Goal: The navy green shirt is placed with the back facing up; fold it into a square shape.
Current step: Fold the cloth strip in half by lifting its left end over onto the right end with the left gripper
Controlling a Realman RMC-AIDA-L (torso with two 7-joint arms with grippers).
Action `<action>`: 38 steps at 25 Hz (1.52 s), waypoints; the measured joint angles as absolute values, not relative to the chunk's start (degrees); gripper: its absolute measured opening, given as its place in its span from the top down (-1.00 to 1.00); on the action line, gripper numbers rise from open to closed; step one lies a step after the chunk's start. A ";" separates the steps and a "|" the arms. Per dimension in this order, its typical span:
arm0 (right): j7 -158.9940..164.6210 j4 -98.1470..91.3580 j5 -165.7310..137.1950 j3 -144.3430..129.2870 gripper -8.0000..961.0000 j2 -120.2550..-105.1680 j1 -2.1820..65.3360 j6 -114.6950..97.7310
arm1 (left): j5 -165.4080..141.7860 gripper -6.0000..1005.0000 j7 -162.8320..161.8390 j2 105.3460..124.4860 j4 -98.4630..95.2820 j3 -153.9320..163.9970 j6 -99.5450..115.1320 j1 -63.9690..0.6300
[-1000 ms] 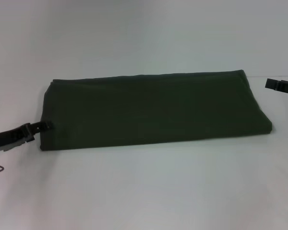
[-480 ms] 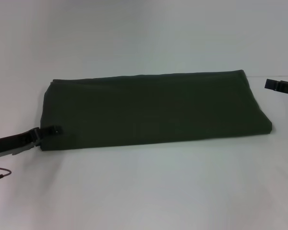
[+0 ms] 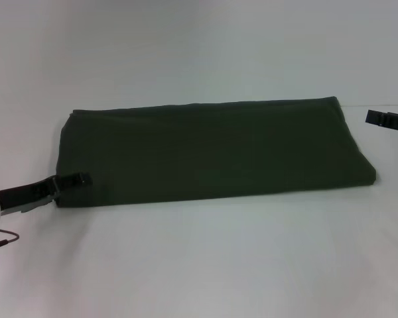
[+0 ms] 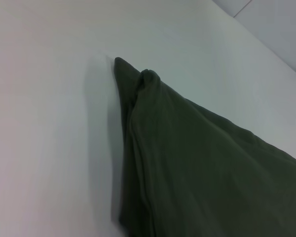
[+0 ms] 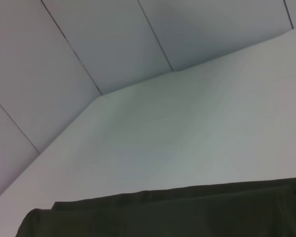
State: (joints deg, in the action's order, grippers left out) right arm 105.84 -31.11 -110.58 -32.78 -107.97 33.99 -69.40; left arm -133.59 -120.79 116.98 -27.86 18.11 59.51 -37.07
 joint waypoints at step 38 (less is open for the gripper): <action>107.27 -31.02 -110.75 -32.70 -0.44 -108.10 33.48 -69.69 | -134.98 0.75 -121.49 116.98 -27.96 18.11 58.18 -37.00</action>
State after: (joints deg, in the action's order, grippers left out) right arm 107.27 -31.02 -110.75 -32.70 -108.10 33.48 -69.69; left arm -134.98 -121.49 116.98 -27.96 18.11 58.18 -37.00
